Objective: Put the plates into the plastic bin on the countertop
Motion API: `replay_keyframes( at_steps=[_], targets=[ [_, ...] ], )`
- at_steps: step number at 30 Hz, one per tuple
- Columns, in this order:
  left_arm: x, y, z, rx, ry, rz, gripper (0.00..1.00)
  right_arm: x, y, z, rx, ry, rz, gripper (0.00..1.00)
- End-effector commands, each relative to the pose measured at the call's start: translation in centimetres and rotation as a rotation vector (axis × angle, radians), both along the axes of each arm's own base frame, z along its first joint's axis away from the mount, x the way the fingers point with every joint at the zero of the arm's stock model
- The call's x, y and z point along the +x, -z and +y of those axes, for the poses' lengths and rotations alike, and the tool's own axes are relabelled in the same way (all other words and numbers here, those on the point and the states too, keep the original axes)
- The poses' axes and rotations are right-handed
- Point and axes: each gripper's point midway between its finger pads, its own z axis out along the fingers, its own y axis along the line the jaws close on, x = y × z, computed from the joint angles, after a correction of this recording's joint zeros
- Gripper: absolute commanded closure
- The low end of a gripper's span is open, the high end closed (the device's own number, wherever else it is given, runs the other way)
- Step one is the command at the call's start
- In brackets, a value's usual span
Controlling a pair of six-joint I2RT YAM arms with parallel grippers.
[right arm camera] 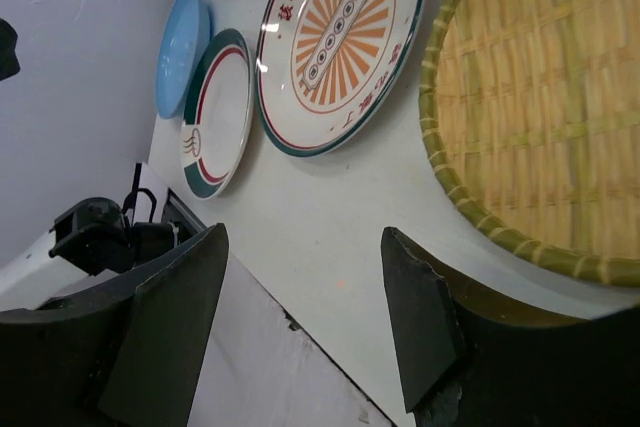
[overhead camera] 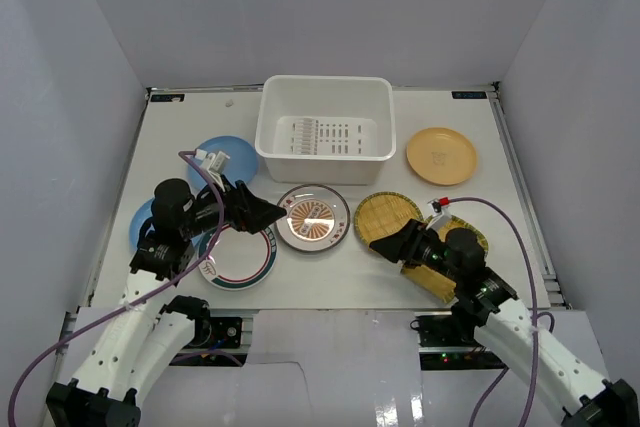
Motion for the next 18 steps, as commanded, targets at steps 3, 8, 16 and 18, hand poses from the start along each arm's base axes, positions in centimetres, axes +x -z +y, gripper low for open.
replay_keyframes(
  at_steps=[3,8,16,18],
  targets=[
    [0.4,-1.2,0.9,0.068,-0.042,-0.074,0.02,1.3,-1.2,4.0,0.063,0.127,0.001,0.32],
    [0.0,-0.8,2.0,0.126,-0.089,-0.122,0.02,1.8,-1.1,7.2,0.021,0.205,0.012,0.35],
    [-0.8,0.6,2.0,0.143,-0.104,-0.134,0.02,4.5,2.6,9.8,-0.020,0.311,0.104,0.39],
    [-1.1,0.4,1.9,0.139,-0.095,-0.144,0.02,4.8,4.3,10.7,-0.054,0.313,0.137,0.40]
  ],
)
